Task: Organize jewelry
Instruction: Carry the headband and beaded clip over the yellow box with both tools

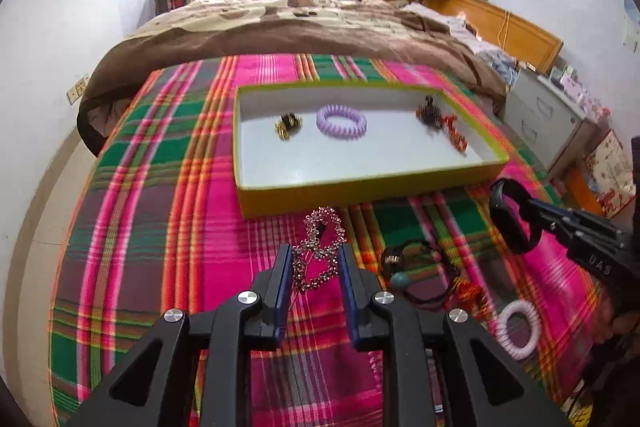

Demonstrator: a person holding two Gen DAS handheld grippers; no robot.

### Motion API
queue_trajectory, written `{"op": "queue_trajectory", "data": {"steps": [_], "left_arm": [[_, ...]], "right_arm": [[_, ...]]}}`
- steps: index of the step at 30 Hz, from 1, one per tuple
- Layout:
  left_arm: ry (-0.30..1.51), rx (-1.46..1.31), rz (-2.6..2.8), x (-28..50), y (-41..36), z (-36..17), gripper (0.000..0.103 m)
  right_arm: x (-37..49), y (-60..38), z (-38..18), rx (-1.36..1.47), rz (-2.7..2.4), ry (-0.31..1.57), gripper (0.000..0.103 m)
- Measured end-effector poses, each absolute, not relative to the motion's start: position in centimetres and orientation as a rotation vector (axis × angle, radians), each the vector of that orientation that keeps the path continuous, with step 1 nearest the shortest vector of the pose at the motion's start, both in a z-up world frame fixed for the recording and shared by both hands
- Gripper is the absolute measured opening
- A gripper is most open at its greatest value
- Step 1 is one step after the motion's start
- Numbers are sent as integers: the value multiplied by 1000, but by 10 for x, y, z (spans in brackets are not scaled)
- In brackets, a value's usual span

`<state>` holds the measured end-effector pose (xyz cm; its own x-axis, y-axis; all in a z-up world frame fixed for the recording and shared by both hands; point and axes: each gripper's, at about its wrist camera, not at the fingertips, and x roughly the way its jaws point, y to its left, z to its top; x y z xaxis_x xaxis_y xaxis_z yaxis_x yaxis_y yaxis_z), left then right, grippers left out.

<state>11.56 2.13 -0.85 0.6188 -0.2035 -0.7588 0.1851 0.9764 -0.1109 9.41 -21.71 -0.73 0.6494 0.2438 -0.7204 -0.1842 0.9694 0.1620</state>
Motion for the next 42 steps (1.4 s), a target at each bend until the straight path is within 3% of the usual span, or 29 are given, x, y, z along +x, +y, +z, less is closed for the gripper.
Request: {"op": "queue_trajectory", "data": {"steps": [17,42], "left_arm": [[837,-74,-227,173,20,17,23],[937,-81,-177,238,19,-25,23]], "right_arm": [[161,-204,14,90,204,826,10],[241,-176,-16,39,144,916,10]]}}
